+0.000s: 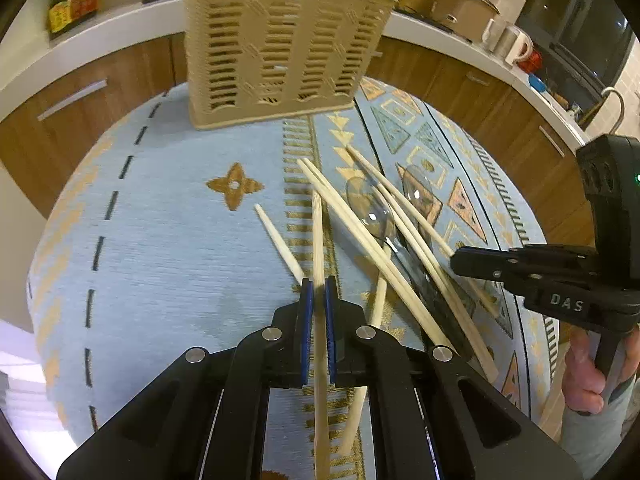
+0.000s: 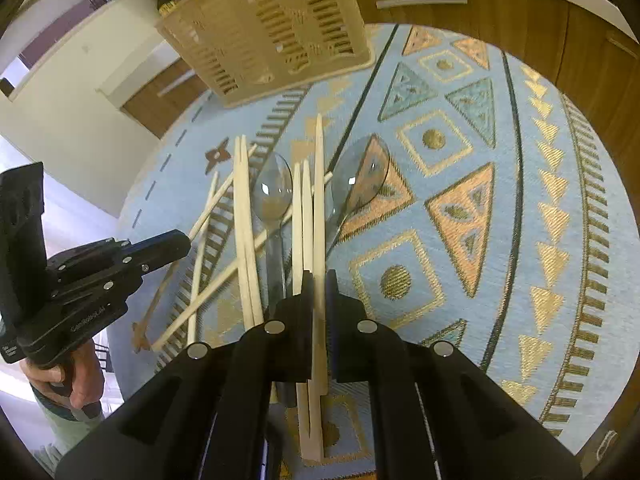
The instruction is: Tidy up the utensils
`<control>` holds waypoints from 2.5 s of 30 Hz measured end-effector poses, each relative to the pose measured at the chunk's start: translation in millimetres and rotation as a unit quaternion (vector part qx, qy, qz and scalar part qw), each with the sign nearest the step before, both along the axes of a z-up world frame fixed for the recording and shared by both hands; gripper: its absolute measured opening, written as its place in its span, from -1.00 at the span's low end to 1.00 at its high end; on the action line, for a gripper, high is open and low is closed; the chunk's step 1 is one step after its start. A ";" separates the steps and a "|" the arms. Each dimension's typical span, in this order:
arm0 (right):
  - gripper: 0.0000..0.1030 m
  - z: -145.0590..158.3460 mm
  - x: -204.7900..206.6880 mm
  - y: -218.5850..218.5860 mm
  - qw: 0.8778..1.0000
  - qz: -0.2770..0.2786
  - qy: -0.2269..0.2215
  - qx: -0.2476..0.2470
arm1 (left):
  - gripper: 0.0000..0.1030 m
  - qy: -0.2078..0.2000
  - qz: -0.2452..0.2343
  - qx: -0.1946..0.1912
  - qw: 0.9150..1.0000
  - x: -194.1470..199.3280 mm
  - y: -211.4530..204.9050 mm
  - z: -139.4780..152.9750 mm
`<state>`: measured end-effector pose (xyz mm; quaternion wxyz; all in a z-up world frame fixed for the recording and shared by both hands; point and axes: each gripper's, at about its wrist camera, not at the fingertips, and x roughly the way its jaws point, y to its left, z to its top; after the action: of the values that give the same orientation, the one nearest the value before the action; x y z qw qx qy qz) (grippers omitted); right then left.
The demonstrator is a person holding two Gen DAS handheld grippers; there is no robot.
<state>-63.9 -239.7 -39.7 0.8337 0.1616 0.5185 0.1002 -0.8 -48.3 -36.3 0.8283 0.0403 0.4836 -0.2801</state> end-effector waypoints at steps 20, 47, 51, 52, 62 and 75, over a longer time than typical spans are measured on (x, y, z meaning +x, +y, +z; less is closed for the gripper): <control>-0.92 -3.8 -29.1 -42.5 0.998 -0.046 0.021 -0.029 | -0.92 -0.006 0.091 0.001 0.996 11.8 63.0 -6.7; -0.50 1.2 42.2 -1.3 0.985 0.074 0.044 -0.149 | -0.50 0.027 0.007 0.090 0.996 33.9 31.2 -13.9; -0.70 -4.1 48.8 6.0 0.979 0.084 0.062 -0.173 | -0.62 0.020 -0.006 0.129 0.991 33.4 18.8 -14.3; -0.82 -5.6 49.4 8.5 0.978 0.088 0.066 -0.177 | -0.71 0.016 -0.008 0.138 0.990 32.9 16.5 -13.6; -0.91 12.1 36.1 5.6 0.985 0.079 0.031 -0.147 | -0.92 -0.021 0.010 0.104 0.994 22.8 22.2 -0.3; -0.91 91.5 22.7 16.8 0.987 0.083 -0.082 -0.110 | -0.92 -0.129 0.013 -0.077 0.988 4.2 37.7 94.2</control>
<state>-41.2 -222.9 51.9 0.8748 0.0163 0.4679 0.1244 3.5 -10.5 57.9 0.8882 0.0058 0.3498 -0.2978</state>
